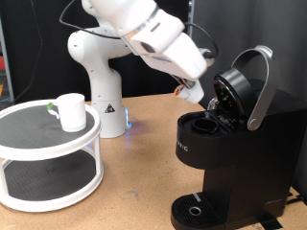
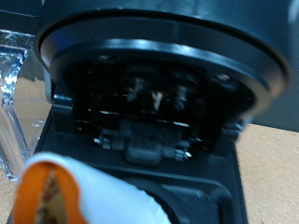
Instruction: Make a cup of coffee with the keurig machine
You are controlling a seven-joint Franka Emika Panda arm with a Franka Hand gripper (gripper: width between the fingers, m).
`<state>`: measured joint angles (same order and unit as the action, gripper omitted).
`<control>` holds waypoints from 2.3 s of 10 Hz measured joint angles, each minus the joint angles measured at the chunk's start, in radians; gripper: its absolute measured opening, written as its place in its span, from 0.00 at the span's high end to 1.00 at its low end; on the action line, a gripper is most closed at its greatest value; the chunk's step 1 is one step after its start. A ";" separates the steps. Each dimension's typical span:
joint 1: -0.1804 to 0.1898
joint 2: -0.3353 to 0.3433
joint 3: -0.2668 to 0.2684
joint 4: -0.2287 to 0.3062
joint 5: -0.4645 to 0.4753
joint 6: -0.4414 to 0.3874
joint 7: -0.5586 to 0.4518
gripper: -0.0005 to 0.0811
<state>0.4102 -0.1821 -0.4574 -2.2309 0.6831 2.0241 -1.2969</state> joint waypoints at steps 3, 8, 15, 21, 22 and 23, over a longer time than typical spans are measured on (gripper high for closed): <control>0.005 0.019 0.054 -0.007 -0.037 0.071 0.008 0.92; 0.005 0.035 0.087 -0.023 -0.096 0.127 0.017 0.92; 0.005 0.078 0.109 -0.042 -0.096 0.193 0.016 0.92; 0.005 0.099 0.128 -0.038 -0.096 0.206 -0.008 0.92; 0.005 0.099 0.129 -0.039 -0.096 0.214 -0.008 0.92; 0.005 0.099 0.133 -0.039 -0.089 0.226 -0.008 0.92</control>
<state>0.4157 -0.0832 -0.3247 -2.2702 0.5936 2.2503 -1.3050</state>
